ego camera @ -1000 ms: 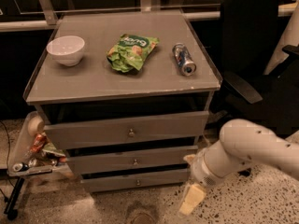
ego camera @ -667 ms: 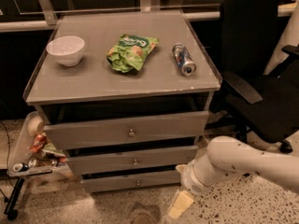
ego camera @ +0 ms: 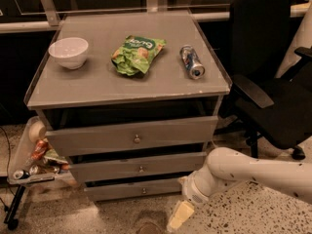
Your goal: Open bottom drawer
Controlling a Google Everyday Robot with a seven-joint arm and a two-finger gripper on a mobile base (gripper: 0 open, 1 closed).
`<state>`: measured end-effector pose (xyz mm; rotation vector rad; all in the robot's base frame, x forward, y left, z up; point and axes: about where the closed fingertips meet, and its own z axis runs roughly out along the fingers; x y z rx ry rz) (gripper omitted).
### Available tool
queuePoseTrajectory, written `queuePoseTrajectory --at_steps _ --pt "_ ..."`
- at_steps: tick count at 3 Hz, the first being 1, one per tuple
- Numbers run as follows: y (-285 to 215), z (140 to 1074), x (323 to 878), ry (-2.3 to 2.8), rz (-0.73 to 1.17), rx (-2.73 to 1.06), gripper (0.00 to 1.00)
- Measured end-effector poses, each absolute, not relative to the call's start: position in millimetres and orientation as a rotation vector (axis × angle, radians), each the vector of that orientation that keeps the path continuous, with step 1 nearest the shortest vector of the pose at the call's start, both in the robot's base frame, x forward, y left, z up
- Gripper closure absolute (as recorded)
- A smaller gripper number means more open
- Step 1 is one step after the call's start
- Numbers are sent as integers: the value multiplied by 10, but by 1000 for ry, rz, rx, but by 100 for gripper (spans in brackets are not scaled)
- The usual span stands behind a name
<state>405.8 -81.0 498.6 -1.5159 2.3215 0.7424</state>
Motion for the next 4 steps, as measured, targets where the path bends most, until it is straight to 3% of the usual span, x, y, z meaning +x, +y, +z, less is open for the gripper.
queuePoseTrajectory --at_steps 1,4 --pt "-722 4756 4052 2318 766 -1508 0" --pt "-699 3133 4731 2348 748 -1405 0"
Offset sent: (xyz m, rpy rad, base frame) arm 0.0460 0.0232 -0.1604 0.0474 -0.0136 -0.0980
